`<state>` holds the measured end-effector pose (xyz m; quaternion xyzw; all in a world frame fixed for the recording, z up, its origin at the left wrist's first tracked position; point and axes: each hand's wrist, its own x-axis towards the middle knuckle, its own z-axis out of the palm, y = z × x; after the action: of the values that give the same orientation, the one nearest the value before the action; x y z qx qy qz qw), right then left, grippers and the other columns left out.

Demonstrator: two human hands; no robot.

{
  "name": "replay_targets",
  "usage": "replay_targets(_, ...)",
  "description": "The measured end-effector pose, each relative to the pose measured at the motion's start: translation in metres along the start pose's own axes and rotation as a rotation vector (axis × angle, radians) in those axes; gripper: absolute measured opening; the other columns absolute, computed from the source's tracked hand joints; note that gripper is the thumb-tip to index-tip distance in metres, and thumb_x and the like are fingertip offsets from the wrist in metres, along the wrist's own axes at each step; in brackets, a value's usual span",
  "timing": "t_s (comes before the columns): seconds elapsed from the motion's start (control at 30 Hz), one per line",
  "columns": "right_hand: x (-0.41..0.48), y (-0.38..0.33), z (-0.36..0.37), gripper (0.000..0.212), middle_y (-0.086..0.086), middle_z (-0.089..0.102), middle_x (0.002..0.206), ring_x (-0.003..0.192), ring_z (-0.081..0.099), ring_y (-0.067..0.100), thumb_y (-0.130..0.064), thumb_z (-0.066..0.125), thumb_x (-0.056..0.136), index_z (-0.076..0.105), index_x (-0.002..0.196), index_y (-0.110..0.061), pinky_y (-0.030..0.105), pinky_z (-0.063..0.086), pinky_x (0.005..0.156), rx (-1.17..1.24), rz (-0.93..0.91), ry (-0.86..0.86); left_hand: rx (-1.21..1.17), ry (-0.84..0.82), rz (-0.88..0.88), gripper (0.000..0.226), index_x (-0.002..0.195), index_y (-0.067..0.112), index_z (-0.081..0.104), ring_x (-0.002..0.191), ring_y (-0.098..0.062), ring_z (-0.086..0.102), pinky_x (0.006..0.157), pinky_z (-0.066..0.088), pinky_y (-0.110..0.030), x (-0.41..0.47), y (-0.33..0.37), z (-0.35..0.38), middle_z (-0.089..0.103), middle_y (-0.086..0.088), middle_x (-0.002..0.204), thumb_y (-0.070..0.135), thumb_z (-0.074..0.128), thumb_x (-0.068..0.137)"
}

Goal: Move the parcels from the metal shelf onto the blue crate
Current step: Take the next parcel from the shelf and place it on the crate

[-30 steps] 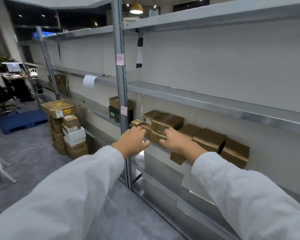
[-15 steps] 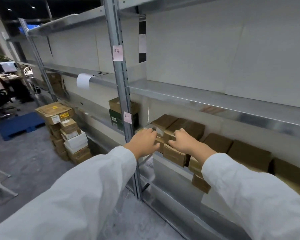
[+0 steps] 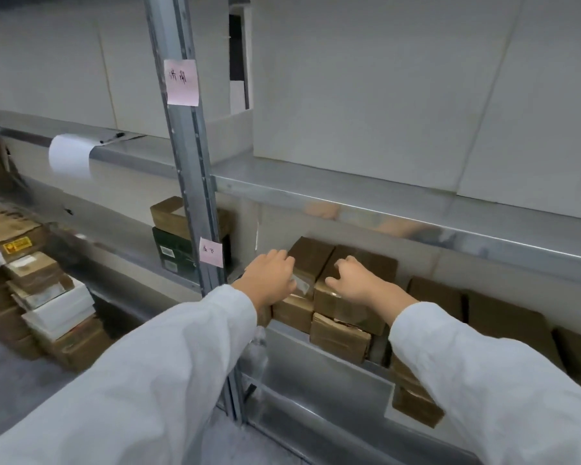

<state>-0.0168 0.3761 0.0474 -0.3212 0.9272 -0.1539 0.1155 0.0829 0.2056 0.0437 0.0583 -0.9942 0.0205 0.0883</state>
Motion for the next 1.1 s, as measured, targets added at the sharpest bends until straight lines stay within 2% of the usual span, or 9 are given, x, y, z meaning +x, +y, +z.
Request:
replay_targets(0.1,0.039,-0.009,0.001,0.021,0.015,0.057,0.118,0.081,0.053,0.019,-0.032,0.050,0.097,0.054,0.103,-0.012,0.033,0.043,0.074,0.007,0.069,0.050,0.006,0.005,0.076,0.038,0.124,0.009,0.053,0.111,-0.027,0.051,0.094,0.043,-0.037,0.033,-0.032,0.010,0.055,-0.010,0.121,0.033,0.044,0.097)
replay_targets(0.17,0.059,-0.015,0.006,0.021,0.013,0.061,0.108,0.075,0.051,0.016,-0.034,0.051,0.096,0.053,0.097,-0.013,0.031,0.041,0.068,0.019,0.130,0.039,0.003,0.010,0.100,0.040,0.126,0.007,0.053,0.115,-0.028,0.050,0.096,0.041,-0.038,0.052,-0.050,0.015,0.055,-0.012,0.123,0.033,0.044,0.098)
replay_targets(0.3,0.092,-0.023,0.022,0.039,0.013,0.059,0.124,0.103,0.057,0.026,-0.038,0.047,0.098,0.054,0.124,-0.009,0.030,0.040,0.078,0.038,0.228,-0.041,0.050,-0.058,0.184,0.044,0.131,0.006,0.051,0.119,-0.030,0.050,0.100,0.040,-0.039,0.082,-0.076,0.035,0.053,-0.014,0.130,0.033,0.042,0.098)
replay_targets(0.4,0.114,-0.030,0.028,0.054,0.015,0.050,0.143,0.127,0.049,0.030,-0.039,0.041,0.101,0.039,0.145,-0.010,0.033,0.039,0.095,0.054,0.317,-0.105,-0.034,-0.125,0.230,0.043,0.130,0.009,0.052,0.116,-0.030,0.052,0.098,0.045,-0.042,0.104,-0.093,0.051,0.053,-0.013,0.129,0.035,0.043,0.097)
replay_targets(0.5,0.131,-0.033,0.032,0.058,0.014,0.035,0.155,0.139,0.038,0.031,-0.042,0.033,0.103,0.025,0.152,-0.012,0.038,0.032,0.108,0.049,0.392,-0.101,-0.114,-0.147,0.241,0.042,0.132,0.012,0.051,0.119,-0.030,0.047,0.098,0.044,-0.042,0.120,-0.106,0.068,0.048,-0.012,0.130,0.036,0.045,0.097)
replay_targets(0.7,0.161,-0.033,0.047,0.047,0.017,0.049,0.140,0.127,0.048,0.033,-0.034,0.047,0.099,0.044,0.138,-0.008,0.037,0.039,0.102,0.010,0.467,0.105,-0.548,-0.305,0.023,0.043,0.129,0.012,0.053,0.114,-0.028,0.053,0.096,0.045,-0.038,0.148,-0.105,0.097,0.055,-0.011,0.127,0.042,0.045,0.099)
replay_targets(0.8,0.168,-0.036,0.054,0.070,0.021,0.033,0.151,0.139,0.033,0.037,-0.039,0.056,0.093,0.028,0.147,-0.004,0.043,0.032,0.113,0.018,0.496,0.168,-0.734,-0.374,-0.084,0.046,0.129,0.011,0.051,0.111,-0.028,0.057,0.097,0.047,-0.040,0.153,-0.101,0.106,0.058,-0.011,0.125,0.043,0.050,0.097)
replay_targets(0.93,0.170,-0.037,0.053,0.094,0.018,0.023,0.157,0.143,0.028,0.034,-0.046,0.062,0.090,0.009,0.154,-0.004,0.040,0.031,0.114,0.149,0.526,0.164,-0.775,-0.379,-0.113,0.048,0.132,0.011,0.048,0.114,-0.028,0.056,0.099,0.047,-0.042,0.156,-0.112,0.116,0.057,-0.011,0.128,0.042,0.055,0.096)
replay_targets(1.1,0.169,-0.041,0.060,0.063,0.018,0.051,0.139,0.121,0.054,0.032,-0.046,0.039,0.101,0.036,0.142,0.002,0.031,0.041,0.087,0.236,0.550,-0.011,-0.862,-0.430,-0.173,0.047,0.125,0.010,0.053,0.106,-0.028,0.059,0.090,0.048,-0.034,0.153,-0.117,0.123,0.062,-0.010,0.119,0.047,0.054,0.095)
